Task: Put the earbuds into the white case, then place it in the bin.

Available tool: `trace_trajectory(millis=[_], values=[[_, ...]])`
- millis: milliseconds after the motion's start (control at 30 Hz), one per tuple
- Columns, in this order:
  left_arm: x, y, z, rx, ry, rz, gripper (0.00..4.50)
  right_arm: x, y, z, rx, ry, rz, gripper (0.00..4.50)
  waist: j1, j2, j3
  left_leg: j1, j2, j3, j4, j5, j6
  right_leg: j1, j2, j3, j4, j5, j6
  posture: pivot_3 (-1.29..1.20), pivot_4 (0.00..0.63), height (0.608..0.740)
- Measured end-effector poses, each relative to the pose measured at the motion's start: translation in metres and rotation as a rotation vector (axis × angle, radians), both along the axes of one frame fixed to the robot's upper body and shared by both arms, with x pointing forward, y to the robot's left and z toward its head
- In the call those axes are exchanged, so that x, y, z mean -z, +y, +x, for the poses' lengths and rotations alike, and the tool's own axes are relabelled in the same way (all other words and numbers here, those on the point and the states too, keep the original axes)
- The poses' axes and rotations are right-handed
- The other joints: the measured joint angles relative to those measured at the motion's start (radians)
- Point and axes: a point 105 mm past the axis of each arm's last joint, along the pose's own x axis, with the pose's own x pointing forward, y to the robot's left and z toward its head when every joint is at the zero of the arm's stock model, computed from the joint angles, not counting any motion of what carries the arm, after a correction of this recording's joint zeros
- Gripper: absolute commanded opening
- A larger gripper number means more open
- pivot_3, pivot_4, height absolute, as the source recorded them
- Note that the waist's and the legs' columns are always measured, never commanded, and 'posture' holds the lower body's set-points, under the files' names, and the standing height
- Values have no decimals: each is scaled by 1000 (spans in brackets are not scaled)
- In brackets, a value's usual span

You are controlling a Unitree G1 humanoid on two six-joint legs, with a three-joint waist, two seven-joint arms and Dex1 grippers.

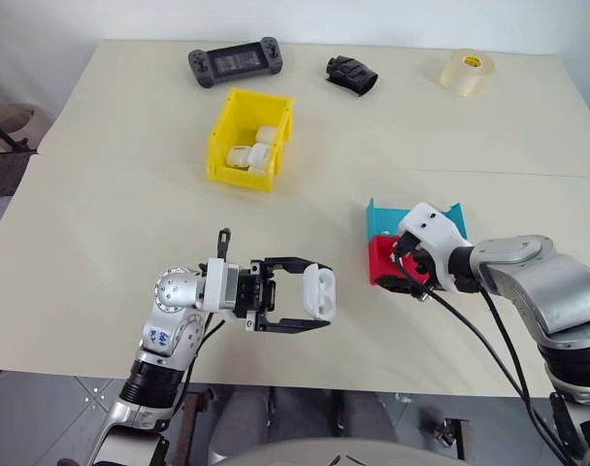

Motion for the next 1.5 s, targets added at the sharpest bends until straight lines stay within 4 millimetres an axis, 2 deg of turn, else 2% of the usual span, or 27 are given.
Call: trace_trajectory(millis=[200,233,300,533,1500], values=[[1,0,0,-1,2,1,2832,0,3,0,37,-13,2,4471,0,0,0,0,0,0,0,0,0,0,0,0,0,0,0,0,150,740],[1,0,0,-1,3,1,2832,0,3,0,44,-16,7,4299,0,0,0,0,0,0,0,0,0,0,0,0,0,0,0,0,150,740],[1,1,-1,-2,5,1,2832,0,4,0,51,-20,12,3877,0,0,0,0,0,0,0,0,0,0,0,0,0,0,0,0,150,740],[2,1,-1,-1,8,3,2832,1,5,-1,62,-24,20,1597,-1,0,0,0,0,0,0,0,0,0,0,0,0,0,0,0,150,740],[2,1,-2,7,5,5,2832,2,5,-2,36,-60,2,1597,-1,0,0,0,0,0,-1,0,0,0,1,0,-1,0,0,0,150,740]])
